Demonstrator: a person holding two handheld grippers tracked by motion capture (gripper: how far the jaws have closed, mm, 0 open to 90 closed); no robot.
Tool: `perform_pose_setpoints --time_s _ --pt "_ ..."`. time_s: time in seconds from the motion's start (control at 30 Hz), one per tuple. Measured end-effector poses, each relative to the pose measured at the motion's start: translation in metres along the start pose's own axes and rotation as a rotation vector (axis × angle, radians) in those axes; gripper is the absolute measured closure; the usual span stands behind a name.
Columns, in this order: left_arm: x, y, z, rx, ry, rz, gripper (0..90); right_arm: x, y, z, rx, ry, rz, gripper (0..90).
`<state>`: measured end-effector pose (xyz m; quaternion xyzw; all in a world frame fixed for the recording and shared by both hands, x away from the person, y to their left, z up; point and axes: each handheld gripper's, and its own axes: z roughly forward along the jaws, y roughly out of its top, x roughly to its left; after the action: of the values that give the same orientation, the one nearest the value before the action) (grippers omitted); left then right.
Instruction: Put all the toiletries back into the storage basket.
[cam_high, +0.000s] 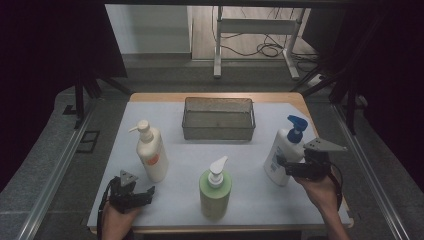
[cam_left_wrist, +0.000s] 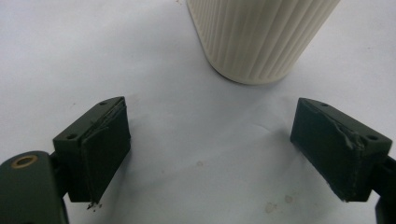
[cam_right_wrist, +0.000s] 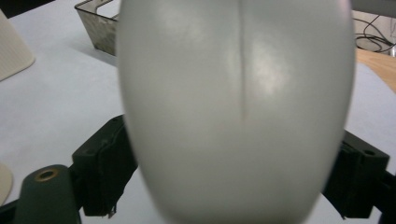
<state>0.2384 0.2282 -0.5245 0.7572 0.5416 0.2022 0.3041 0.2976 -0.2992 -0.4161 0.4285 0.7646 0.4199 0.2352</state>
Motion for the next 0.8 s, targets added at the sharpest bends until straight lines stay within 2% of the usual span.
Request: perform_pose_setpoints --time_s 0.2,0.5,0.53,0.6,0.67,0.8 --pt "0.0 0.0 0.0 0.0 0.0 0.0 11.7 -0.0008 0.003 0.0034 -0.019 -0.009 0.005 21.9" --pt "0.0001 0.0 0.0 0.0 -0.001 0.0 11.7 -0.0007 0.003 0.01 -0.009 0.003 -0.005 29.4" --pt "0.0 0.0 0.0001 -0.001 0.0 0.0 11.7 -0.0005 0.003 0.0107 -0.006 0.01 -0.007 33.9" --pt "-0.0001 -0.0001 0.0002 -0.003 0.0 -0.003 11.7 -0.0001 0.003 0.0107 -0.006 0.02 -0.01 35.2" --pt "-0.0002 -0.0001 0.0003 -0.004 0.0 -0.004 11.7 0.0017 0.004 0.0097 0.003 0.007 -0.022 36.2" --pt "-0.0002 0.0 0.0002 -0.003 -0.001 -0.004 11.7 0.0012 0.0043 0.0095 0.004 0.007 -0.011 36.6"
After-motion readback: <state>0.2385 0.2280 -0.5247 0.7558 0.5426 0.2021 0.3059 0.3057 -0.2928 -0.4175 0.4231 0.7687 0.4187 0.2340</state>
